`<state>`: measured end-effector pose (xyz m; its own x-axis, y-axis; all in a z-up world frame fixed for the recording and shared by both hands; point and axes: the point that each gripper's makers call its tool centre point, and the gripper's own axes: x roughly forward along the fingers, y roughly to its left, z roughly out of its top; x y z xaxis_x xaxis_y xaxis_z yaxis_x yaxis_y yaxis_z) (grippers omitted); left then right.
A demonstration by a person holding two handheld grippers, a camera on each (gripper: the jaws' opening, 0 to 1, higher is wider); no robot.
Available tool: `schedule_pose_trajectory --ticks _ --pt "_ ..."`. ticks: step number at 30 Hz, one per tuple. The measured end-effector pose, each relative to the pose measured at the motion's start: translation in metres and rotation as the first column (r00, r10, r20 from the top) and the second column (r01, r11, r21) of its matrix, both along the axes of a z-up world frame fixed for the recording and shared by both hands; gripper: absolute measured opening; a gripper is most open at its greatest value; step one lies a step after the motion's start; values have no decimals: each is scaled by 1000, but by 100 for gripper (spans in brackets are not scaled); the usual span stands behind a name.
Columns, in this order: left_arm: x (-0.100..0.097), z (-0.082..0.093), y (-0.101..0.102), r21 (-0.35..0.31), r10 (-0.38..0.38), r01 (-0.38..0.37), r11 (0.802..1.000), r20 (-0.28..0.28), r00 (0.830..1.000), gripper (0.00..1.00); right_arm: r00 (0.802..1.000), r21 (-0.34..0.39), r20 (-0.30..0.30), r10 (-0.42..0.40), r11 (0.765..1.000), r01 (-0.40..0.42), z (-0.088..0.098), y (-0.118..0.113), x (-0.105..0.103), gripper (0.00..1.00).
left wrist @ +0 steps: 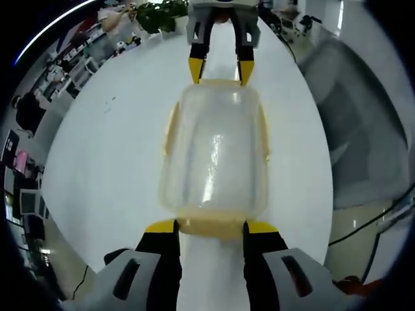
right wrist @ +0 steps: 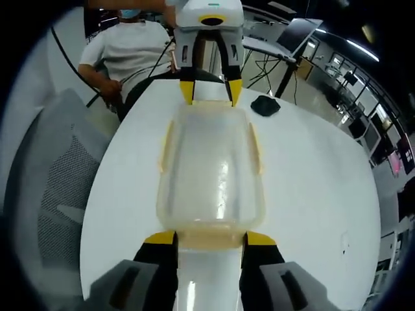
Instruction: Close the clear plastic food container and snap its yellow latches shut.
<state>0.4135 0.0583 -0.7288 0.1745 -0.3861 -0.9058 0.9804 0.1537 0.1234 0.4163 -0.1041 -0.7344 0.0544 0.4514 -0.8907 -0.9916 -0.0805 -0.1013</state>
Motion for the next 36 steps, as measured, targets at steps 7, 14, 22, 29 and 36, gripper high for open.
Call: schedule_pose_trajectory --ticks 7,14,22,29,36 --pt "-4 6 -12 -1 -4 4 1000 8 1000 34 1000 -3 8 -2 1000 2 4 -13 -4 34" --pt "-6 11 -24 -6 1 -1 1000 20 1000 34 1000 -1 25 -6 1000 6 11 -25 -6 34" --pt "-8 19 -41 0 3 -3 1000 35 999 34 999 -2 40 -14 1000 14 16 -40 -7 34" --pt "-11 21 -56 -6 3 -3 1000 41 999 34 999 -1 38 -17 1000 17 17 -57 -10 34" --pt "-12 21 -72 -11 4 -3 1000 34 999 34 999 -9 34 -16 1000 17 17 -74 -11 34"
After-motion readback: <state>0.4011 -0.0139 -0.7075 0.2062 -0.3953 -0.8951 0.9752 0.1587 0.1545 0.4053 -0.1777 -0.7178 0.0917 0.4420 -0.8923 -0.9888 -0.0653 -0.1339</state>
